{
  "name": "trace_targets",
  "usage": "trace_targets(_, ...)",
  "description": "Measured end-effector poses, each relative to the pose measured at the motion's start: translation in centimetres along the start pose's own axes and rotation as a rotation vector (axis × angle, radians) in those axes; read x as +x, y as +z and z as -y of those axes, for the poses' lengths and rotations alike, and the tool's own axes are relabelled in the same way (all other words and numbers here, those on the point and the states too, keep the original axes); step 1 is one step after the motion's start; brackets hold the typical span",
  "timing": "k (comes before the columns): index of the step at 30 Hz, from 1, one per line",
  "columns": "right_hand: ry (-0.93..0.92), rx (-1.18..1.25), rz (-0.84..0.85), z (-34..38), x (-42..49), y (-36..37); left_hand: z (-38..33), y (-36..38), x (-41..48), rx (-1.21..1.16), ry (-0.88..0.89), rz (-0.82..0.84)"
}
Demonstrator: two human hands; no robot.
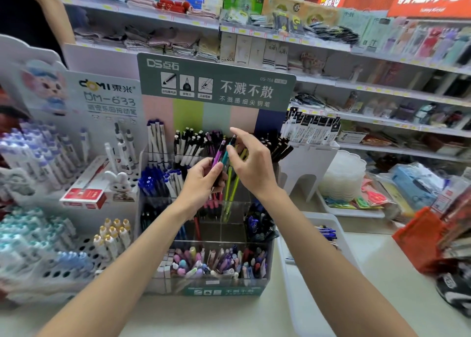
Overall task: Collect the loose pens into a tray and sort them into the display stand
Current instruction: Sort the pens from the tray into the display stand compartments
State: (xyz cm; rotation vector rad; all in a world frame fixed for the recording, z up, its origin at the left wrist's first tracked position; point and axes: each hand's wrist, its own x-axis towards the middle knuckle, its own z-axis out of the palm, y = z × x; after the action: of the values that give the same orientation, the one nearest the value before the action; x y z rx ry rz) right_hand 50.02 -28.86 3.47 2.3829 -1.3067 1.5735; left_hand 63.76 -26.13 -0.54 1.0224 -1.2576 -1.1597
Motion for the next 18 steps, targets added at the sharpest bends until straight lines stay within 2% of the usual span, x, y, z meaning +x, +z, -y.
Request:
trace_targets(6, 0.218, 0.219, -0.100, 1.4, -1.4, 0.6, 0.4, -1.5, -1.2, 0.003, 0.003, -0.039)
trace_targets(9, 0.231, 0.238, -0.147, 2.1, -2.2, 1.0, 0.9, -4.0, -2.3, 0.117, 0.041, -0.152)
trace_targets(11, 0.232, 0.259, -0.116, 2.7, -3.1, 1.8, 1.5, -6.1, -3.1, 0.140, 0.020, -0.209)
trace_targets(18, 0.198, 0.244, -0.047, 5.1, -7.4, 6.2, 1.7, -10.3, -6.4, 0.101, -0.048, -0.226)
